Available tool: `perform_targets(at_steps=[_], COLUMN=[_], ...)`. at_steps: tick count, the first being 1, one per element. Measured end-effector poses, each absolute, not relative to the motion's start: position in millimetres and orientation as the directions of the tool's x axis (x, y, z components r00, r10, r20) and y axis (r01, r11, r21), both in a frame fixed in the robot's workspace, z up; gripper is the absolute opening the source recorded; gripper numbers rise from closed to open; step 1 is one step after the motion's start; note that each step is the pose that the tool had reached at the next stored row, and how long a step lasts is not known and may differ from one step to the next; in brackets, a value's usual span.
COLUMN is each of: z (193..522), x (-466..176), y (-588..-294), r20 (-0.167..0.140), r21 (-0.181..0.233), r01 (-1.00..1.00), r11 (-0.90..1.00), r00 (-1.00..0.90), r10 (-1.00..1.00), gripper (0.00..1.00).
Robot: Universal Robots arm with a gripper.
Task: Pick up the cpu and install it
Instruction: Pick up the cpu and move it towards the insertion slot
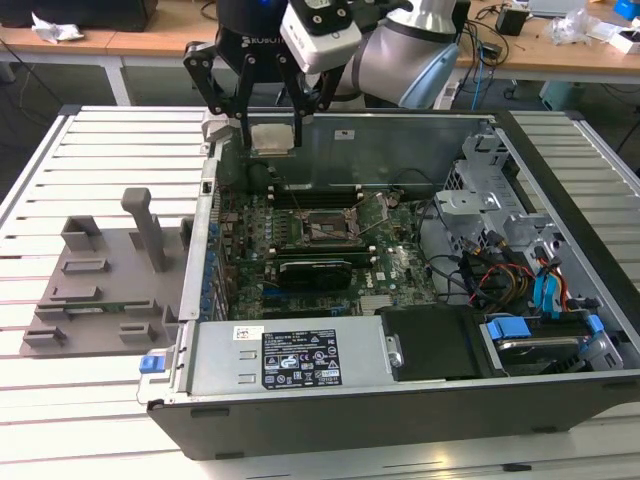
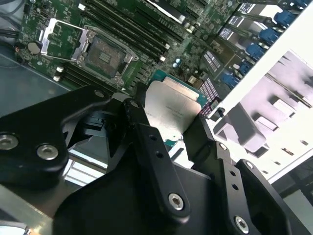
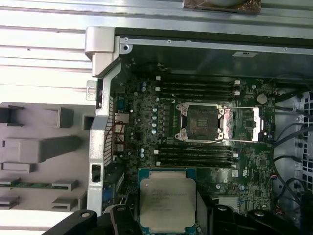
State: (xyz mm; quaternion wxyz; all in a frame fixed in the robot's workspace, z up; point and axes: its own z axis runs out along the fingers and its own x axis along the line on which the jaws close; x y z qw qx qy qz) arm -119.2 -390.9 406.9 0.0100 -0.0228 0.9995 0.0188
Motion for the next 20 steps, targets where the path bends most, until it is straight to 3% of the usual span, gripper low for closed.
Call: perform_targets(at_steps=[20], z=[406.6], x=[-83.2], y=[-390.3], r20=[-0.019], r21=[0.037], r01=[-0.046], r11=[0.998], r00=[-0.999], r10=[-0.045], gripper=[0.55])
